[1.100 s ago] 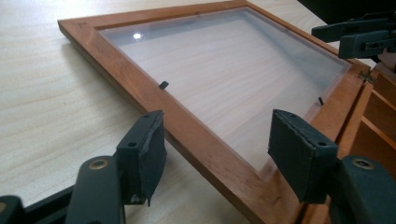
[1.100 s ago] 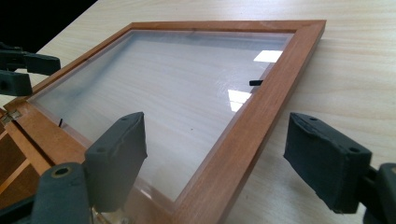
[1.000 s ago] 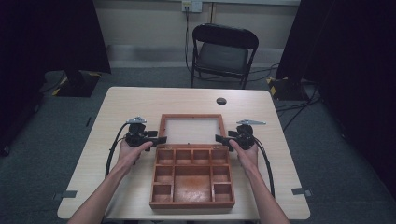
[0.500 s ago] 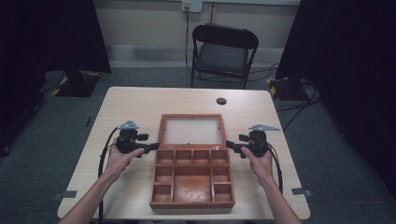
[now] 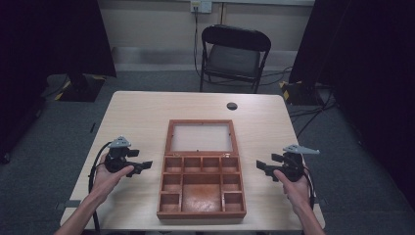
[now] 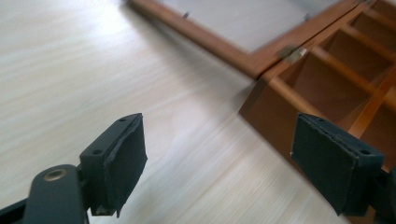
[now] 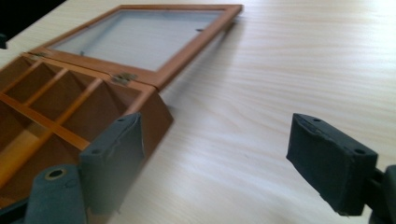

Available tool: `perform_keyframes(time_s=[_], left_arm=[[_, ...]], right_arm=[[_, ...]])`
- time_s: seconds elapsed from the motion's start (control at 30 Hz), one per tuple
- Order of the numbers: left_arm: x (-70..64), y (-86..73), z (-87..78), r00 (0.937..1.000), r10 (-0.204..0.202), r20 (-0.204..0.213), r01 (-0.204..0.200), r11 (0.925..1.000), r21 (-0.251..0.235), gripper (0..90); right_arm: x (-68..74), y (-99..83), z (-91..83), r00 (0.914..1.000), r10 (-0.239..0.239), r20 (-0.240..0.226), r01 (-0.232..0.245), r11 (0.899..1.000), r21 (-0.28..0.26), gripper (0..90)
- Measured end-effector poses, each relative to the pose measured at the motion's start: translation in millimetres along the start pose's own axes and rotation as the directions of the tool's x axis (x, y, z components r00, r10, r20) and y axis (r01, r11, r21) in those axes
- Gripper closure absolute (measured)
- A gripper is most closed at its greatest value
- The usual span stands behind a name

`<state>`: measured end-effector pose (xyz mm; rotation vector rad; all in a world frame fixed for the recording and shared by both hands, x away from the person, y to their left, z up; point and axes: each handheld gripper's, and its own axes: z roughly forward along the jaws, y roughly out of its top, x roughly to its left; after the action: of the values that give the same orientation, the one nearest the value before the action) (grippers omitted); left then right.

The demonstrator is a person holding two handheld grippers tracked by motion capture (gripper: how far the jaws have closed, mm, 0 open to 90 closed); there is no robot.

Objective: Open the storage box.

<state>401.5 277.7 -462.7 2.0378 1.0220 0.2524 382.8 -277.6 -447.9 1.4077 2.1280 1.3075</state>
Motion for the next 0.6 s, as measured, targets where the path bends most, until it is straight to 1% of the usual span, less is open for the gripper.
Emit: perform_keyframes(time_s=[0.03, 0.07, 0.1, 0.17, 0.2, 0.27, 0.3, 0.33, 0.37, 0.4, 0.43, 0.47, 0.5, 0.53, 0.57, 0.6], left_arm=[[0.0, 0.0, 0.0, 1.0, 0.0, 0.0, 0.0, 1.0, 0.0, 19.9], [0.9, -3.1, -0.7, 1.0, -0.002, -0.003, 0.002, 0.9999, 0.013, 20.2], [2.2, -8.2, -2.4, 0.9997, -0.002, -0.023, 0.002, 0.9997, 0.025, 20.0], [5.7, -14.3, -4.7, 0.9994, -0.016, -0.03, 0.017, 0.9992, 0.035, 19.6], [7.5, -17.5, -5.7, 0.9991, -0.019, -0.039, 0.02, 0.9992, 0.035, 18.8], [11.8, -22.3, -7.6, 0.9977, -0.031, -0.061, 0.033, 0.9985, 0.044, 18.6], [11.8, -22.3, -7.6, 0.9977, -0.031, -0.061, 0.033, 0.9985, 0.044, 18.6], [15.9, -26.9, -9.0, 0.9936, -0.039, -0.106, 0.044, 0.9978, 0.05, 18.6], [15.9, -26.9, -9.0, 0.9936, -0.039, -0.106, 0.044, 0.9978, 0.05, 18.6], [21.8, -32.7, -9.8, 0.9899, -0.09, -0.109, 0.095, 0.9947, 0.038, 18.7], [21.8, -32.7, -9.8, 0.9899, -0.09, -0.109, 0.095, 0.9947, 0.038, 18.6], [24.2, -38.4, -7.9, 0.9867, -0.088, -0.136, 0.098, 0.9926, 0.071, 18.5], [24.2, -38.4, -7.9, 0.9867, -0.088, -0.136, 0.098, 0.9926, 0.071, 18.0], [22.7, -40.8, -7.6, 0.9802, -0.042, -0.193, 0.058, 0.9952, 0.078, 18.0], [23.4, -41.5, -8.2, 0.9772, -0.049, -0.207, 0.065, 0.9952, 0.073, 18.0], [24.7, -42.4, -9.2, 0.9755, -0.063, -0.211, 0.078, 0.995, 0.063, 17.9]], right_arm=[[0.0, 0.0, 0.0, 1.0, 0.0, 0.0, 0.0, 1.0, 0.0, 17.7], [-5.9, -6.5, -6.5, 0.9997, 0.011, 0.02, -0.011, 1.0, 0.006, 17.7], [-7.8, -8.7, -8.2, 0.9996, 0.011, 0.026, -0.012, 1.0, 0.01, 17.6], [-12.4, -14.4, -12.4, 0.999, 0.016, 0.041, -0.017, 1.0, 0.021, 17.6], [-14.2, -16.8, -14.3, 0.9987, 0.023, 0.046, -0.024, 0.999, 0.03, 17.5], [-18.1, -21.7, -16.4, 0.9973, 0.019, 0.071, -0.022, 0.999, 0.042, 17.4], [-18.1, -21.7, -16.4, 0.9973, 0.019, 0.071, -0.022, 0.999, 0.042, 17.4], [-21.9, -26.9, -16.5, 0.9959, 0.021, 0.088, -0.026, 0.998, 0.058, 17.2], [-21.9, -26.9, -16.5, 0.9959, 0.021, 0.088, -0.026, 0.998, 0.058, 17.2], [-25.5, -32.4, -14.4, 0.9922, 0.008, 0.124, -0.019, 0.996, 0.085, 16.5], [-25.5, -32.4, -14.4, 0.9922, 0.008, 0.124, -0.019, 0.996, 0.085, 16.5], [-30.8, -38.1, -12.3, 0.9905, 0.027, 0.135, -0.042, 0.993, 0.11, 16.1], [-30.8, -38.1, -12.3, 0.9905, 0.027, 0.135, -0.042, 0.993, 0.11, 16.1], [-33.5, -41.7, -10.0, 0.9846, 0.007, 0.175, -0.032, 0.989, 0.144, 15.6], [-34.9, -44.1, -8.9, 0.9835, 0.019, 0.18, -0.047, 0.987, 0.152, 15.3], [-36.4, -46.7, -7.5, 0.9817, 0.027, 0.189, -0.057, 0.986, 0.158, 14.2]])
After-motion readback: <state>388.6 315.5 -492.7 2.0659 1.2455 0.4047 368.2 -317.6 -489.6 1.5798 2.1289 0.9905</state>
